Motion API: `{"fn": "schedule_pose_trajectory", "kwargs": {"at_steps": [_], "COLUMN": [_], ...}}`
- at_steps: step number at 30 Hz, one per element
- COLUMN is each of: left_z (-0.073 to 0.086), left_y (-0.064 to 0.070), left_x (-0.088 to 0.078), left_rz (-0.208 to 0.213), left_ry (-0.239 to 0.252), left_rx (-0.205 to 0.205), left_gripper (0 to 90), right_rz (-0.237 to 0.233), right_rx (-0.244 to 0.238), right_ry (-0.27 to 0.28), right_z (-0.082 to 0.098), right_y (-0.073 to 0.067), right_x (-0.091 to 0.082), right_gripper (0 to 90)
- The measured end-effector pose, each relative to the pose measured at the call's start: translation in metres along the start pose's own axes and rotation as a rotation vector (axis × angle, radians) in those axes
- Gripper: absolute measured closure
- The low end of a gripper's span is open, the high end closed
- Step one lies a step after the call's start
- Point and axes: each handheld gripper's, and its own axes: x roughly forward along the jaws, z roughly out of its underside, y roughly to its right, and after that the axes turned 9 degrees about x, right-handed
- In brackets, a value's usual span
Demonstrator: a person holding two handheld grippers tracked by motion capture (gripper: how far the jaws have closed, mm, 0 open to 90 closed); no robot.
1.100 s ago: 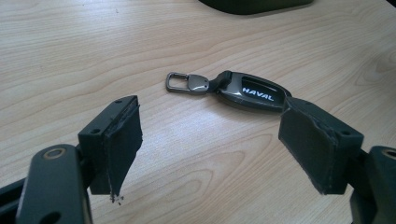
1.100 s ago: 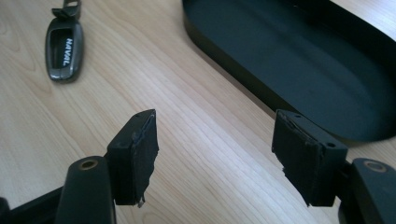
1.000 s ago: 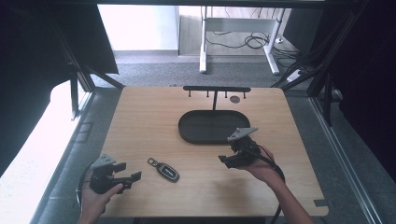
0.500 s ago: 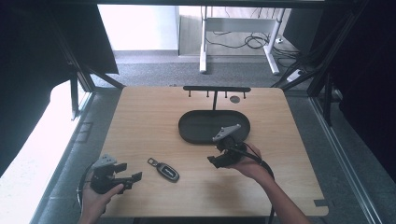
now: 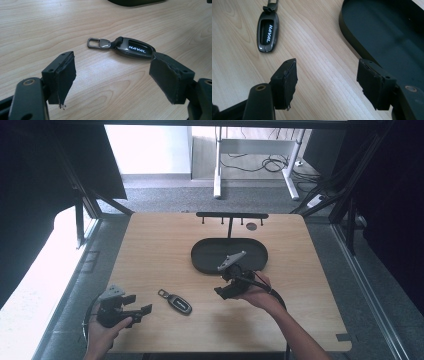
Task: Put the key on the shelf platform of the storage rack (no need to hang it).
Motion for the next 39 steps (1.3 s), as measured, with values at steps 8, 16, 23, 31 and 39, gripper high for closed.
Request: {"fn": "schedule_pose_trajectory", "kwargs": {"at_steps": [8,16,23,31,39], "left_z": [0.000,0.000,0.001,0.001,0.001], "left_y": [-0.001,-0.001,-0.001,0.000,0.000], "left_x": [0.000,-0.001,0.000,0.000,0.000], "left_rz": [-0.001,-0.002,-0.001,0.000,0.002], "left_ry": [0.003,0.004,0.002,0.001,0.003], "left_rx": [-0.003,-0.003,-0.003,-0.003,-0.004], "left_gripper": [21.5,21.5,21.5,21.5,21.5], "right_rz": [-0.014,-0.031,-0.041,-0.066,-0.079], "right_rx": [-0.017,-0.034,-0.047,-0.072,-0.087], "right_ry": [-0.014,-0.020,-0.031,-0.048,-0.073], "right_z": [-0.009,-0.017,-0.023,-0.030,-0.036], "right_y": [-0.008,-0.016,-0.024,-0.036,-0.046], "right_x": [0.008,0.014,0.021,0.030,0.043], "right_gripper": [32.9,32.9,32.9,32.9,32.8]}}
